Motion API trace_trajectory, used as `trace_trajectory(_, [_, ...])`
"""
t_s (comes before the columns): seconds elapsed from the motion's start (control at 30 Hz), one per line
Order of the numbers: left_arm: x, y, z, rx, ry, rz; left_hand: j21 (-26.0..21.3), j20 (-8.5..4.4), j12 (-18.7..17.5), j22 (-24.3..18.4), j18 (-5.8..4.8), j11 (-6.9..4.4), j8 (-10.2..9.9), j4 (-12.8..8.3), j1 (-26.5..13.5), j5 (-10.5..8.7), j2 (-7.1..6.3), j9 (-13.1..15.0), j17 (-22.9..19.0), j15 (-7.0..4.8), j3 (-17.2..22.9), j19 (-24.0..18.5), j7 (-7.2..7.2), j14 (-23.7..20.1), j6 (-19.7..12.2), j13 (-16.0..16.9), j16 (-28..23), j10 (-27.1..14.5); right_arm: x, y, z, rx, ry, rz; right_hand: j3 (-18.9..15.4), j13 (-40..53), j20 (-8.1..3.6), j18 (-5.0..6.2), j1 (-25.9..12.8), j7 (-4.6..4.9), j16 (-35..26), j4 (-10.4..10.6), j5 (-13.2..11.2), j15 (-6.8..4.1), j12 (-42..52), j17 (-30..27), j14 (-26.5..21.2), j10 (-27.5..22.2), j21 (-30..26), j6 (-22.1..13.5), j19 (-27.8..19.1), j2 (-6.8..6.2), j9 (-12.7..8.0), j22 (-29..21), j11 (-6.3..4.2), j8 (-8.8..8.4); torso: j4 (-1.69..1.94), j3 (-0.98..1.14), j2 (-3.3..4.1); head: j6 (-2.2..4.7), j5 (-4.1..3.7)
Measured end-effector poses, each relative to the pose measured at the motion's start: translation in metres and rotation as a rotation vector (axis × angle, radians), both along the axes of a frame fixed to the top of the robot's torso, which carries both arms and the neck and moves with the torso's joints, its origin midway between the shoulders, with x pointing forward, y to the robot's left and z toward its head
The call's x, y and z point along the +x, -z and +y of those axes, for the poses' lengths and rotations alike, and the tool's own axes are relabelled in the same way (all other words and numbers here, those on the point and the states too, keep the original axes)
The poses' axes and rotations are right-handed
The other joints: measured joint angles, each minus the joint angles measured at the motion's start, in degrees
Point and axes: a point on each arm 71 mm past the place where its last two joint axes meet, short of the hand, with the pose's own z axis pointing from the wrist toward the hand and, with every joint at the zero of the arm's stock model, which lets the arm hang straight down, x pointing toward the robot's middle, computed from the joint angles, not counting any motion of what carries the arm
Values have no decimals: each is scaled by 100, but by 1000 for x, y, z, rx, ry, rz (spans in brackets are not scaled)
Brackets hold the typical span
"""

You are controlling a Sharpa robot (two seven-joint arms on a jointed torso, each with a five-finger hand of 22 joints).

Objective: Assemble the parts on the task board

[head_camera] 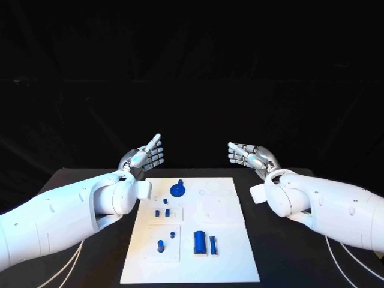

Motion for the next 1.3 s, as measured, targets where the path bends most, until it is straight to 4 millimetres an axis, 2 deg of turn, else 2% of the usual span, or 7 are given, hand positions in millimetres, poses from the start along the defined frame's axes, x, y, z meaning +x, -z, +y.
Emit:
trace_trajectory(0.13, [-20, 1, -10, 9, -6, -6, -23, -153, -10, -139, -222, -99, 0, -131, -767, -117, 59, -26, -25, -102, -15, -378, -204, -437, -472, -25, -21, -472, -19, -6, 16, 67, 11, 1, -110, -79, -126, -88, -732, -107, -101, -110, -104, -74, -53, -110, -598, -576, -27, -522, -453, 32, -102, -356, -223, -33, 56, 43, 65, 128, 23])
trace_trajectory(0.2, [-28, 0, -15, 17, -14, -14, -31, -219, -26, -198, -238, -180, -23, -176, -1101, -168, 76, -30, -31, -169, -31, -545, -268, -627, -674, -30, -24, -679, -27, -9, 21, 96, 23, 1, -177, -103, -183, -89, -1061, -155, -109, -126, -170, -98, -87, -160, -866, -835, -27, -755, -654, 41, -172, -516, -297, -33, 78, 58, 88, 167, 29])
trace_trajectory(0.27, [-36, -2, -19, 29, -27, -28, -31, -290, -31, -257, -346, -310, -23, -238, -1427, -217, 89, -33, -34, -308, -29, -701, -316, -803, -874, -36, -24, -875, -35, -13, 26, 124, 44, -1, -228, -120, -236, -179, -1365, -261, -144, -147, -294, -112, -87, -226, -1114, -1073, -27, -968, -841, 48, -298, -662, -353, -33, 91, 65, 100, 181, 32])
trace_trajectory(0.37, [-44, -5, -22, 49, -51, -51, -31, -372, -31, -334, -354, -445, -23, -303, -1860, -369, 102, -40, -40, -453, -33, -913, -369, -1056, -1141, -40, -24, -1146, -44, -18, 30, 151, 79, -3, -306, -136, -319, -328, -1777, -427, -144, -162, -442, -131, -111, -408, -1448, -1399, -49, -1261, -1094, 56, -448, -862, -406, -33, 102, 74, 112, 192, 33])
trace_trajectory(0.53, [-50, -8, -22, 80, -89, -82, -31, -554, -31, -592, -446, -577, -23, -597, -2496, -603, 112, -46, -43, -591, -37, -1227, -412, -1419, -1531, -43, -24, -1534, -50, -21, 30, 167, 131, -5, -557, -148, -607, -541, -2384, -591, -175, -170, -570, -142, -117, -599, -1944, -1876, -49, -1693, -1463, 61, -588, -1158, -452, -33, 108, 80, 120, 196, 33])
trace_trajectory(0.87, [-50, -11, -20, 108, -122, -113, -31, -944, -31, -856, -447, -652, -23, -777, -3369, -730, 120, -49, -48, -671, -44, -1648, -435, -1920, -2062, -48, -45, -2075, -51, -21, 27, 167, 181, -9, -788, -156, -797, -626, -3192, -685, -175, -186, -628, -151, -117, -706, -2607, -2517, -49, -2271, -1960, 64, -665, -1552, -476, -54, 110, 81, 123, 197, 34])
trace_trajectory(1.3, [-50, -11, -19, 118, -133, -124, -31, -1023, -31, -911, -446, -674, -23, -822, -4095, -751, 122, -47, -47, -691, -30, -2008, -433, -2312, -2488, -47, -44, -2508, -51, -21, 26, 167, 198, -10, -837, -155, -845, -626, -3902, -703, -175, -173, -650, -154, -117, -728, -3187, -3072, -49, -2769, -2376, 61, -682, -2048, -480, -55, 110, 81, 123, 197, 34])
